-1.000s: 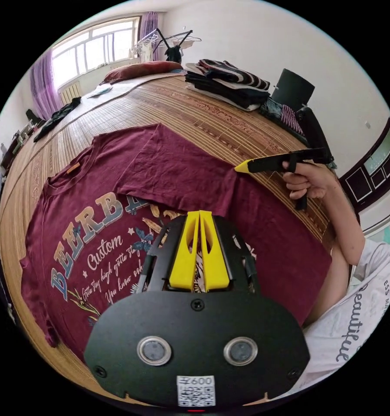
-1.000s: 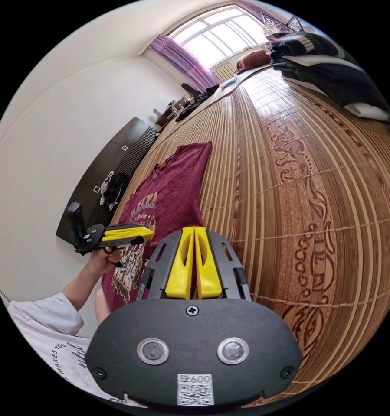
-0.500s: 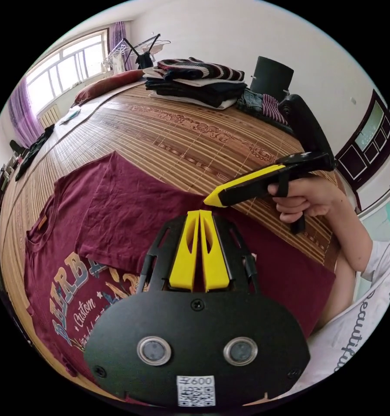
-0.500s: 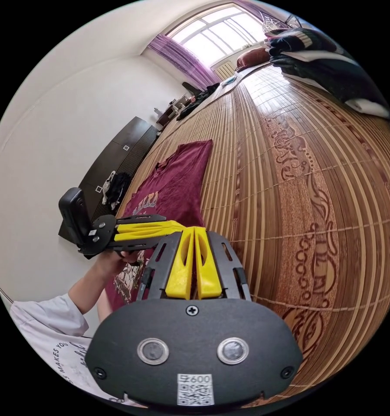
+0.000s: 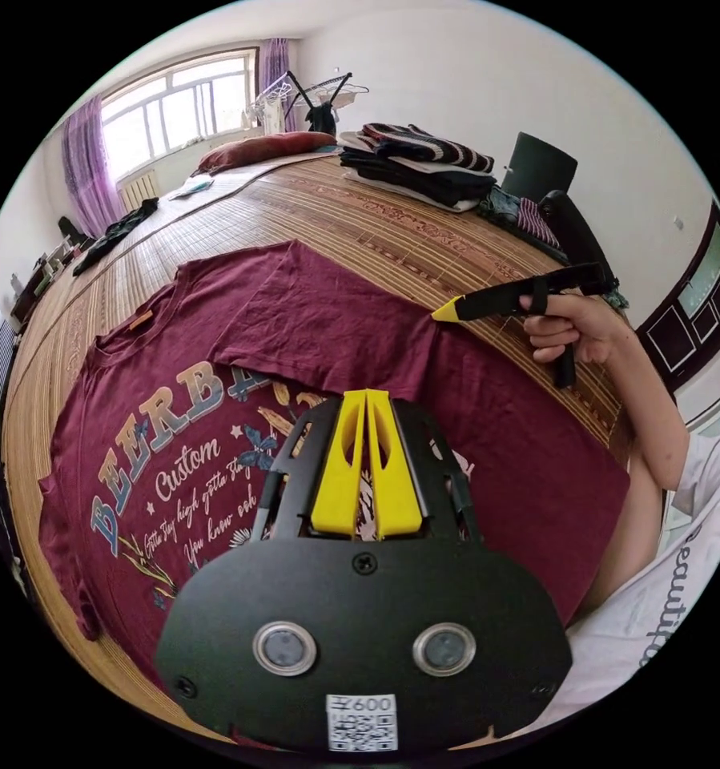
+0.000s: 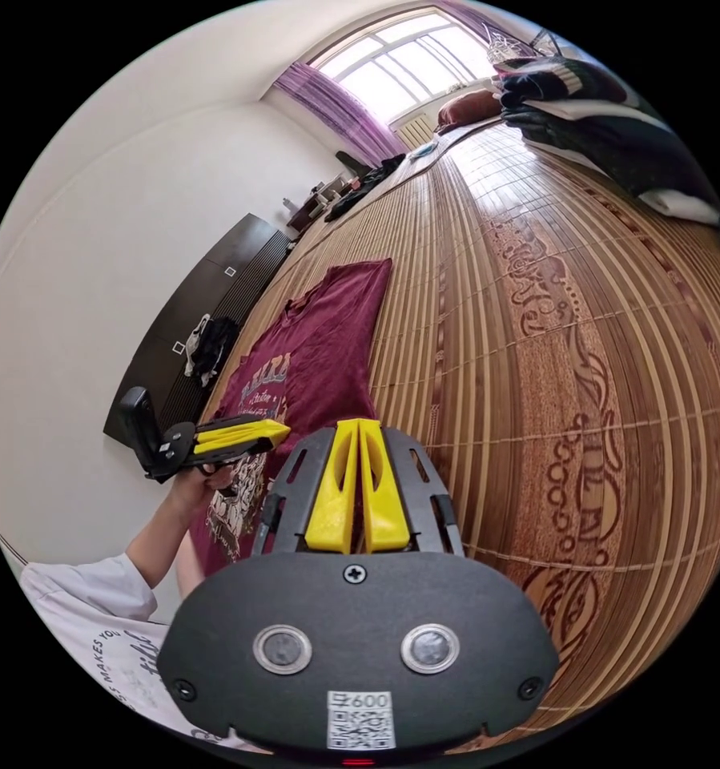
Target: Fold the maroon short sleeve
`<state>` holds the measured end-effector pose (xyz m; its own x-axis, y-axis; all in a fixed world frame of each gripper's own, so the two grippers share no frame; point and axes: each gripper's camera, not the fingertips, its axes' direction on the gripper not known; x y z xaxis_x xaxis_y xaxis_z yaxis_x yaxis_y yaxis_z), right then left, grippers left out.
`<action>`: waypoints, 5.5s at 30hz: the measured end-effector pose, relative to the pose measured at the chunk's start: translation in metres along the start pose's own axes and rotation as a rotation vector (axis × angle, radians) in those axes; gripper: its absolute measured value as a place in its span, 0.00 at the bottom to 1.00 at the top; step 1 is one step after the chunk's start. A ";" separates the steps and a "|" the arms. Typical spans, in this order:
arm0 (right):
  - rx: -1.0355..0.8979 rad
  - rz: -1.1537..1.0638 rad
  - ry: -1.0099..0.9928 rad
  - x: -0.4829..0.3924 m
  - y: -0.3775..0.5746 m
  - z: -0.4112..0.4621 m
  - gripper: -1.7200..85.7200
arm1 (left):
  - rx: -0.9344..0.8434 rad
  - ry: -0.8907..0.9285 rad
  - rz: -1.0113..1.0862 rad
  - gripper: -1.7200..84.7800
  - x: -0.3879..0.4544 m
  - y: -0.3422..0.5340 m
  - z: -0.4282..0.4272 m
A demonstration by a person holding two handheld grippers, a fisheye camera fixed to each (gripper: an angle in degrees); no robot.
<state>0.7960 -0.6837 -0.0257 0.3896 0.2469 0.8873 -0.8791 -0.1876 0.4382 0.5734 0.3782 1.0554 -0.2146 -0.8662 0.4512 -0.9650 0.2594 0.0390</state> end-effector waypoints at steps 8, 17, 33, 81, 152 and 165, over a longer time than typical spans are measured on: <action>-0.005 0.011 -0.015 0.004 -0.006 -0.003 0.01 | -0.007 -0.015 -0.084 0.02 -0.006 -0.026 -0.032; -0.012 0.011 -0.023 0.004 -0.011 -0.007 0.01 | -0.102 -0.025 -0.242 0.02 -0.103 -0.077 -0.025; -0.022 0.007 -0.022 0.001 -0.018 -0.014 0.01 | -0.074 0.035 0.041 0.02 -0.049 -0.117 -0.091; -0.015 0.023 -0.035 -0.008 -0.032 -0.036 0.01 | -0.118 0.140 -0.430 0.02 -0.271 -0.297 -0.191; -0.015 0.013 -0.012 0.064 0.035 -0.024 0.01 | -0.091 0.347 -0.038 0.02 -0.267 -0.227 0.238; -0.024 -0.022 0.036 0.065 0.088 0.009 0.01 | 0.616 -0.636 0.032 0.03 -0.065 0.134 0.184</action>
<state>0.7468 -0.6930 0.0714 0.3993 0.2846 0.8715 -0.8769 -0.1587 0.4536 0.4298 0.3909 0.8677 -0.1093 -0.9834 -0.1450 -0.8273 0.1709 -0.5351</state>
